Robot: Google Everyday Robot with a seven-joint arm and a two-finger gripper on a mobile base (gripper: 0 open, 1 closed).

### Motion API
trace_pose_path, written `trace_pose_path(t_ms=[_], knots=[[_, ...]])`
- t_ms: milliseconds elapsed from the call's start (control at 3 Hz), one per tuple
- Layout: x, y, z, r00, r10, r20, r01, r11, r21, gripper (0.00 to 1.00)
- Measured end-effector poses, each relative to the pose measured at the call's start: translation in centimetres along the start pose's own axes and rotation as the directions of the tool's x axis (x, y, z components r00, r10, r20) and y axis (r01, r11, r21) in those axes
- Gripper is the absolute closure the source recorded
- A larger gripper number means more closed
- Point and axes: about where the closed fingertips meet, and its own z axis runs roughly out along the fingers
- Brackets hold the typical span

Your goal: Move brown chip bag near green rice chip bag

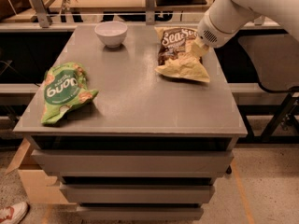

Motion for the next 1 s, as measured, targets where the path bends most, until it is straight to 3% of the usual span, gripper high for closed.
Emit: trace_pose_path(t_ms=[333, 1000], knots=[[-0.06, 0.09, 0.07, 1.000, -0.002, 0.000, 0.002, 1.0000, -0.002, 0.87], [-0.16, 0.30, 0.21, 1.000, -0.005, -0.001, 0.005, 1.0000, -0.005, 0.40]])
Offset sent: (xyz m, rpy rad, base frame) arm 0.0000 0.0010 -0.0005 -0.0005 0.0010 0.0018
